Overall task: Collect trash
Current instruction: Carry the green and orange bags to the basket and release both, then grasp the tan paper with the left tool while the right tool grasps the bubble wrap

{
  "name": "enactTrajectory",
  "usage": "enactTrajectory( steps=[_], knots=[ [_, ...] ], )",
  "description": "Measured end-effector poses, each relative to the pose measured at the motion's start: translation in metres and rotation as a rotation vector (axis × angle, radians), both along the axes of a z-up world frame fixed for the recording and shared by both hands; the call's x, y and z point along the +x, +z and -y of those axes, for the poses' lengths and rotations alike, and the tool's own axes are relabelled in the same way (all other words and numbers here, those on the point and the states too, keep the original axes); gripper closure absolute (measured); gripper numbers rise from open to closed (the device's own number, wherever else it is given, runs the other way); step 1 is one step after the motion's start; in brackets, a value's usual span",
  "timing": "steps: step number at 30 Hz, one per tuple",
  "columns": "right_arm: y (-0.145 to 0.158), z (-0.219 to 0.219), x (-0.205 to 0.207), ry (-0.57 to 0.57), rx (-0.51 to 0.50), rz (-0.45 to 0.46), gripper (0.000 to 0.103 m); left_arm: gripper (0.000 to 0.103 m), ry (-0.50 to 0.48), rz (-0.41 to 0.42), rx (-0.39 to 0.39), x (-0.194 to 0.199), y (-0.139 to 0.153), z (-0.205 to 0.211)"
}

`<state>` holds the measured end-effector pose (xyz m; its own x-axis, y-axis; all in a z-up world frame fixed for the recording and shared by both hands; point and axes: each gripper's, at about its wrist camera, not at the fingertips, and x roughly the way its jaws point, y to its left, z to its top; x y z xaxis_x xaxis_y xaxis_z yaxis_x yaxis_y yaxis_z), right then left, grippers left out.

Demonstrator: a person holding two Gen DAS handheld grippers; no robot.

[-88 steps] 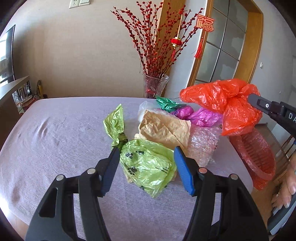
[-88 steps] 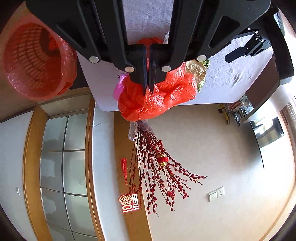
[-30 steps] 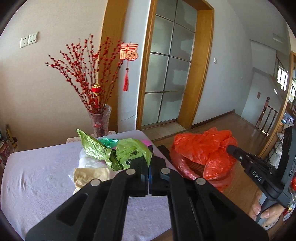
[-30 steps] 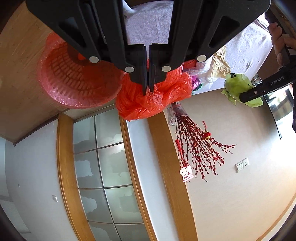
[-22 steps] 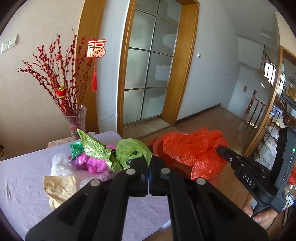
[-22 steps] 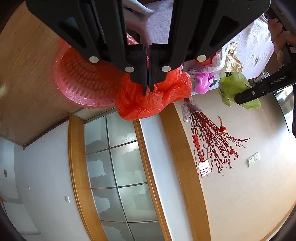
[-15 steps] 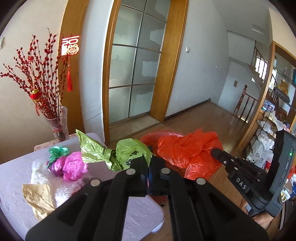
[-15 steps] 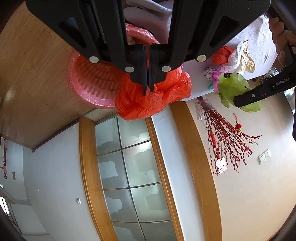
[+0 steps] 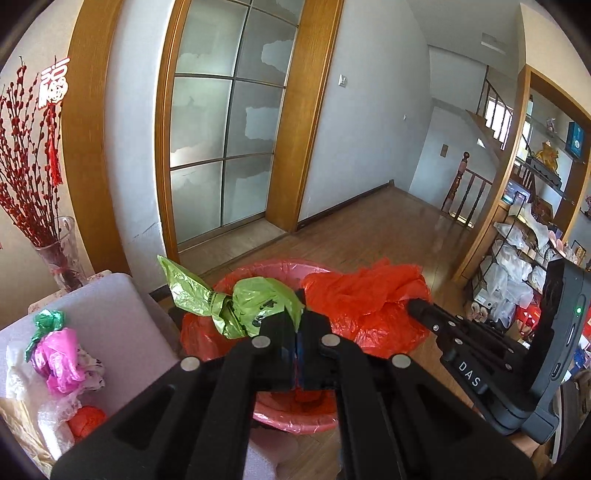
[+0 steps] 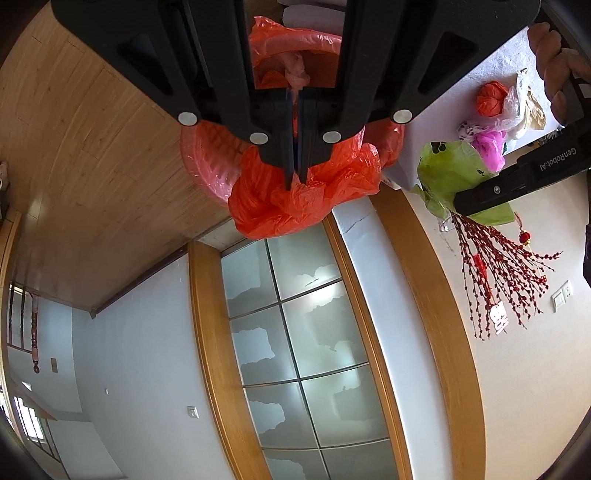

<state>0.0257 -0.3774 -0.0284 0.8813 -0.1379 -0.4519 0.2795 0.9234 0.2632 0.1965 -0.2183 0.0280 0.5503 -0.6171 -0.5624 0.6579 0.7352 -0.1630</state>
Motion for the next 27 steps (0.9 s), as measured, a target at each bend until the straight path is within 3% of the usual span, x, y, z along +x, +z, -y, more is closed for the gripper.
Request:
enactTrajectory(
  steps=[10,11,12,13,14,15,19,27],
  knots=[
    [-0.020,0.016,0.019,0.005,0.027,-0.040,0.100,0.097,-0.012,-0.051,0.016,0.016,-0.028,0.026],
    [-0.022,0.016,0.020,0.008,0.025,-0.048,0.096,0.090,-0.010,-0.056,0.021,0.017,-0.031,0.027],
    [-0.025,0.017,0.020,0.011,0.026,-0.055,0.084,0.079,-0.003,-0.059,0.026,0.018,-0.033,0.026],
    [-0.026,0.017,0.019,0.008,0.026,-0.056,0.075,0.074,0.007,-0.060,0.029,0.019,-0.035,0.024],
    [-0.027,0.018,0.016,0.003,0.026,-0.052,0.060,0.072,0.014,-0.062,0.031,0.020,-0.036,0.022],
    [-0.028,0.018,0.015,-0.001,0.025,-0.051,0.057,0.072,0.021,-0.066,0.034,0.021,-0.037,0.018],
    [-0.031,0.015,0.008,-0.017,0.011,-0.071,0.057,0.070,0.065,-0.070,0.038,0.022,-0.040,-0.003],
    [-0.019,-0.014,0.004,0.028,-0.038,-0.072,0.057,0.053,0.182,0.023,0.056,-0.008,-0.029,-0.059]
  ],
)
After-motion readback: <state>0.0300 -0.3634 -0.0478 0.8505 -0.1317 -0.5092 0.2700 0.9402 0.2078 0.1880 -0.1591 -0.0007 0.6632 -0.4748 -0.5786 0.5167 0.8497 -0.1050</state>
